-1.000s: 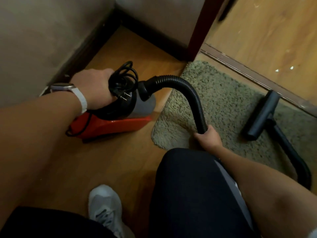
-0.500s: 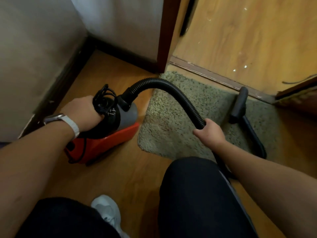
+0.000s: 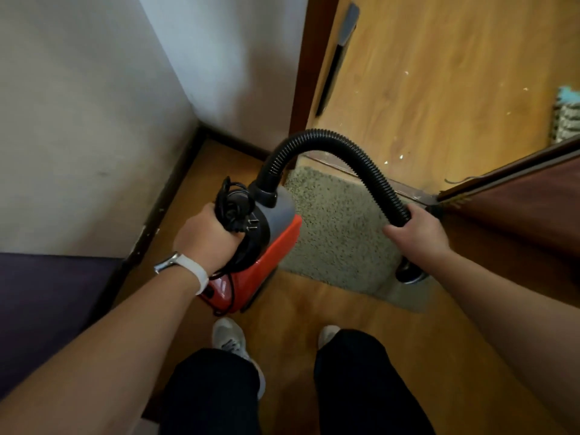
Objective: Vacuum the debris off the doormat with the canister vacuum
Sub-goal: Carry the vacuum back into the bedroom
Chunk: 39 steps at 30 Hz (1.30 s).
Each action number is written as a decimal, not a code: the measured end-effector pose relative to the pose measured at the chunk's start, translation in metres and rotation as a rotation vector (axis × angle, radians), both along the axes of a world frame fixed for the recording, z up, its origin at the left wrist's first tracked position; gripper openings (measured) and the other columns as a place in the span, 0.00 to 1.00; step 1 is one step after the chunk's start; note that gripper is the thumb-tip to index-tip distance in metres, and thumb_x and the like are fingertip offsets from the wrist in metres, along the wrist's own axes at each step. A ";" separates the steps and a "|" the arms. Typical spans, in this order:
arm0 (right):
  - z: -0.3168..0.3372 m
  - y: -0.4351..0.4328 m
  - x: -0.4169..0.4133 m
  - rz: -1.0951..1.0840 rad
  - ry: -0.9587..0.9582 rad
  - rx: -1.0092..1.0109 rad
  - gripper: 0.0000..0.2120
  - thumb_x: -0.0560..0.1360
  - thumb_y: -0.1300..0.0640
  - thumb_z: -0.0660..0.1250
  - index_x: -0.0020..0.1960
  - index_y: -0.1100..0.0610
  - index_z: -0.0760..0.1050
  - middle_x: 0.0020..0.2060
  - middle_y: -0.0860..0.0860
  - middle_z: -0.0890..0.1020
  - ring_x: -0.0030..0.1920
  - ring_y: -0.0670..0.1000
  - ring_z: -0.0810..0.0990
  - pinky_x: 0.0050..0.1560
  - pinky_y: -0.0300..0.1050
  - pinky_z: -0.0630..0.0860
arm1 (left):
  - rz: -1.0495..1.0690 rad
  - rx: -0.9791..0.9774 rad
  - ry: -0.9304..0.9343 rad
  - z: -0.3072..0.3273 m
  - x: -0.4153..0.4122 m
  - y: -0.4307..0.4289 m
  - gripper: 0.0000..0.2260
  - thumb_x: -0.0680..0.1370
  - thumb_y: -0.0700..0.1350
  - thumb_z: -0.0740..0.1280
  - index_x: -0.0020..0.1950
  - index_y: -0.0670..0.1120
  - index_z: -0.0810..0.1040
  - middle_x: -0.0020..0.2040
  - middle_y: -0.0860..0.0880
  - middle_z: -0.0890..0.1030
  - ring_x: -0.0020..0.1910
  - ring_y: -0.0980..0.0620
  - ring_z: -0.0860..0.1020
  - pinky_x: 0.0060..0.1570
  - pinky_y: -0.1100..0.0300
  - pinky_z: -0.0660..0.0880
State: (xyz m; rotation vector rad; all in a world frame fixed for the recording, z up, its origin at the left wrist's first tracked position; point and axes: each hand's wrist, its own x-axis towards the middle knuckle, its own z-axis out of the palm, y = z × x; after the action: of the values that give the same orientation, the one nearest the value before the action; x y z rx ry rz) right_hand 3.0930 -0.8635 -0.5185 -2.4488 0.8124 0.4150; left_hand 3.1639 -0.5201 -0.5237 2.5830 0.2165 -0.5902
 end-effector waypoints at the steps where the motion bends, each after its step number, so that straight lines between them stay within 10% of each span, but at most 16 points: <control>1: 0.027 -0.002 -0.001 -0.002 -0.019 -0.010 0.23 0.74 0.53 0.72 0.68 0.53 0.73 0.53 0.52 0.82 0.44 0.50 0.78 0.42 0.46 0.78 | -0.005 -0.004 -0.004 0.022 -0.001 -0.002 0.06 0.75 0.47 0.68 0.49 0.49 0.73 0.37 0.50 0.75 0.37 0.45 0.73 0.41 0.55 0.69; 16: 0.334 0.009 -0.074 -0.147 -0.292 0.123 0.11 0.76 0.51 0.70 0.54 0.53 0.71 0.39 0.52 0.79 0.35 0.52 0.79 0.33 0.48 0.76 | -0.113 -0.156 -0.051 0.302 -0.046 -0.015 0.14 0.70 0.55 0.66 0.51 0.50 0.76 0.42 0.50 0.81 0.39 0.48 0.79 0.43 0.51 0.79; 34: 0.435 0.092 -0.202 -0.533 -0.764 0.198 0.06 0.78 0.48 0.68 0.46 0.46 0.71 0.37 0.55 0.80 0.35 0.54 0.79 0.36 0.50 0.75 | -0.318 -0.623 0.232 0.395 -0.093 -0.048 0.18 0.71 0.50 0.76 0.59 0.49 0.79 0.52 0.48 0.84 0.49 0.49 0.83 0.50 0.52 0.82; 39: 0.447 0.070 -0.243 -0.559 -0.834 0.166 0.06 0.78 0.50 0.69 0.46 0.47 0.72 0.32 0.51 0.79 0.28 0.44 0.78 0.28 0.37 0.73 | -0.429 -0.599 0.192 0.424 -0.126 -0.097 0.10 0.75 0.47 0.73 0.54 0.45 0.81 0.48 0.45 0.85 0.43 0.49 0.83 0.45 0.53 0.83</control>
State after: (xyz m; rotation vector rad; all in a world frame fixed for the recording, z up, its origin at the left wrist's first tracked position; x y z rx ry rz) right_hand 2.8498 -0.7940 -0.0712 -1.8466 0.9540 -0.6720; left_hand 3.0378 -0.6167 -0.0995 1.9882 -0.4079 -0.8969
